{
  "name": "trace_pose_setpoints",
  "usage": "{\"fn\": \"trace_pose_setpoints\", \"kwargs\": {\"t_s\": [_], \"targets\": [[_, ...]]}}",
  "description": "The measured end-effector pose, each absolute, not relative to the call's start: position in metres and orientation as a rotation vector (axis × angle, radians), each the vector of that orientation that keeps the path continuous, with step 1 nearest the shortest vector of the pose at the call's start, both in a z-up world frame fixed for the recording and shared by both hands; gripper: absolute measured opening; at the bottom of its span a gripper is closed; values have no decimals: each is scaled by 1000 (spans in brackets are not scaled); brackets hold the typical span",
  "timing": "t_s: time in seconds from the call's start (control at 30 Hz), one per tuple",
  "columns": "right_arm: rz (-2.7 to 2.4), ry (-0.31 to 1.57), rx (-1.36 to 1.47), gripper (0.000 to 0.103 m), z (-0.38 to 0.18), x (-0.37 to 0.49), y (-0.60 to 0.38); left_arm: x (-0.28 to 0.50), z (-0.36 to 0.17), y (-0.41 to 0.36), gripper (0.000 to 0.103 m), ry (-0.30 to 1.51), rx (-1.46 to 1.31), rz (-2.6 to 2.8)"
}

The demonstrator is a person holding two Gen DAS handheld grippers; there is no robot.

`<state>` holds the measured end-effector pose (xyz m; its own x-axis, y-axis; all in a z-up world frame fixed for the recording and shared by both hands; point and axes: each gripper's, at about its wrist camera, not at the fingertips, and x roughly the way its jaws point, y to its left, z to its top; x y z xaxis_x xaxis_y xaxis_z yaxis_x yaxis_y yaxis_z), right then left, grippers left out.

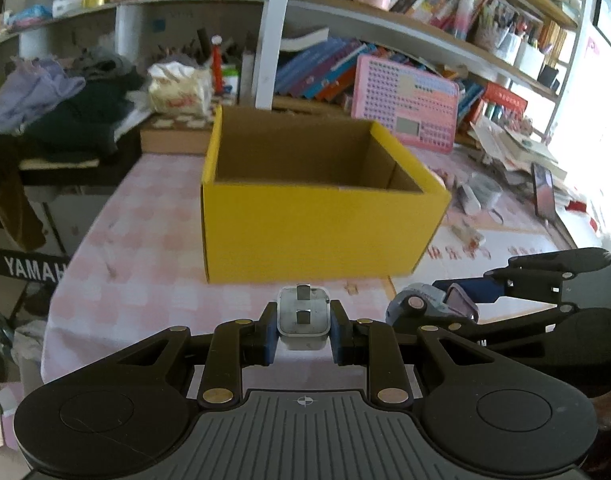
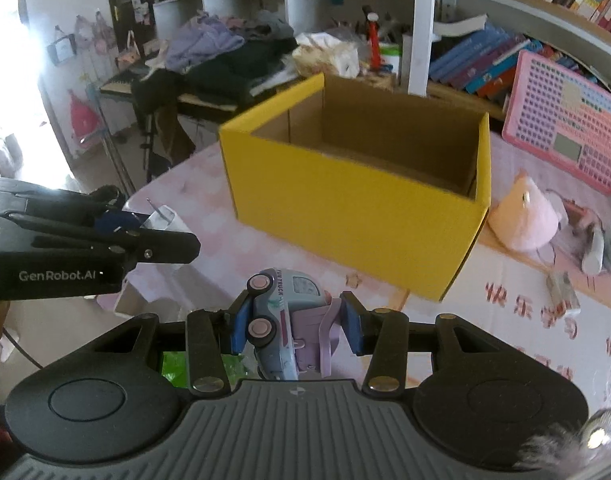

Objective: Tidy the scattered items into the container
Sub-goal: 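Carry the plug adapter with the left tool while the right tool carries the toy car over the yellow box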

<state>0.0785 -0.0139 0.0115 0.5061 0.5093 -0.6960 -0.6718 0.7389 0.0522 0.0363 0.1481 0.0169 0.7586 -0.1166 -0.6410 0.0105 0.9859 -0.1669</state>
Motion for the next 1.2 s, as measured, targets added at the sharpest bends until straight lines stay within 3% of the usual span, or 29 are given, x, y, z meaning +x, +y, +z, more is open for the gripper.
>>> {"fn": "trace_pose_setpoints", "kwargs": {"t_s": [0.57, 1.2], "targets": [[740, 548, -232, 43, 78, 175, -10, 115, 70, 151, 24, 531, -108, -56], [861, 787, -621, 43, -10, 294, 52, 248, 2, 150, 24, 794, 40, -4]]}}
